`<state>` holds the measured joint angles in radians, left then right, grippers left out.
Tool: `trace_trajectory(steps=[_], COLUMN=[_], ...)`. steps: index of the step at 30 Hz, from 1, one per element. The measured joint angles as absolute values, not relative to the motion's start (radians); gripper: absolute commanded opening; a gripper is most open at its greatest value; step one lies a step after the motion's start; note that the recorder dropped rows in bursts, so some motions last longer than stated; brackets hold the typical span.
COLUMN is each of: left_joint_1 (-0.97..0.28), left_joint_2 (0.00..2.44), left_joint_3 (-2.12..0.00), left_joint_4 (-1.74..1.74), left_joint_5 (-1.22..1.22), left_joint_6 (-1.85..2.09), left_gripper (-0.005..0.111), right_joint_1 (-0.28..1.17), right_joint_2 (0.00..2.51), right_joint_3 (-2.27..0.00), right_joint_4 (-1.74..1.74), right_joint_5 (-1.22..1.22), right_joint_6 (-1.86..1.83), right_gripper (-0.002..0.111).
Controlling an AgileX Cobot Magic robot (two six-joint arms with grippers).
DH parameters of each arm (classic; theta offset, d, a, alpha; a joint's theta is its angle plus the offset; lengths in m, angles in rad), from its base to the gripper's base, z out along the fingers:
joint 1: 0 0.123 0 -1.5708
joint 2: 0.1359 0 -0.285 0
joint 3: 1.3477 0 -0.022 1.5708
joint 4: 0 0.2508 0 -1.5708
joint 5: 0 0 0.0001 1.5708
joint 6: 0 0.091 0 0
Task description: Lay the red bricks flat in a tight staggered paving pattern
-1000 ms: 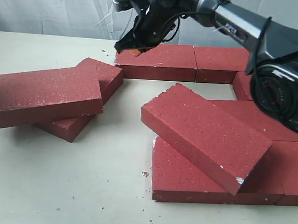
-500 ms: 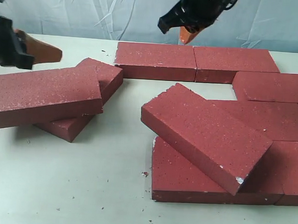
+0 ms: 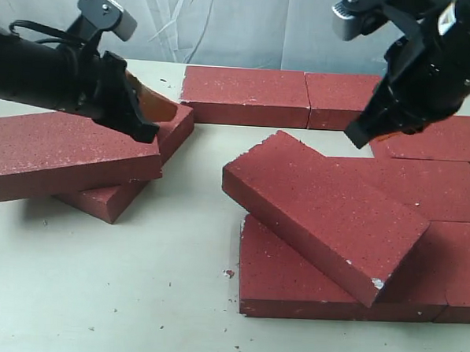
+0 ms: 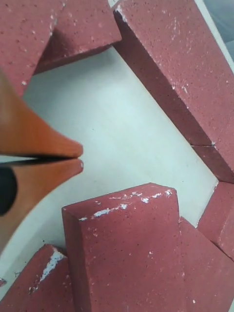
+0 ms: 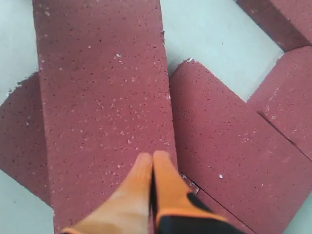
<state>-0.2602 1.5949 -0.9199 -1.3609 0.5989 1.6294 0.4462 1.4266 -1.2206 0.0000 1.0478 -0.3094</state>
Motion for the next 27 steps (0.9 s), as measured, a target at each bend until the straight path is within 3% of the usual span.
trace_trajectory(steps=[9, 19, 22, 27], left_joint_1=[-0.381, -0.406, -0.408, -0.408], left_joint_2=[1.779, 1.891, 1.900, 1.903], left_joint_3=[-1.053, -1.118, -1.121, -1.121], left_joint_4=[-1.284, -1.239, -1.239, -1.232], left_joint_5=[0.583, 0.533, 0.530, 0.557], left_joint_6=[1.542, 1.500, 1.500, 1.500], left_gripper=[0.000, 0.000, 0.000, 0.000], right_joint_1=[0.444, 0.444, 0.444, 0.444], right_joint_2=[1.184, 1.180, 1.221, 1.294], right_joint_3=[-0.930, -0.934, -1.012, -1.120], right_joint_4=[0.013, 0.254, 0.254, 0.040], right_joint_5=[0.948, 0.629, 0.733, 1.141], right_joint_6=[-0.372, -0.404, -0.375, -0.227], right_gripper=[-0.001, -0.001, -0.001, -0.001])
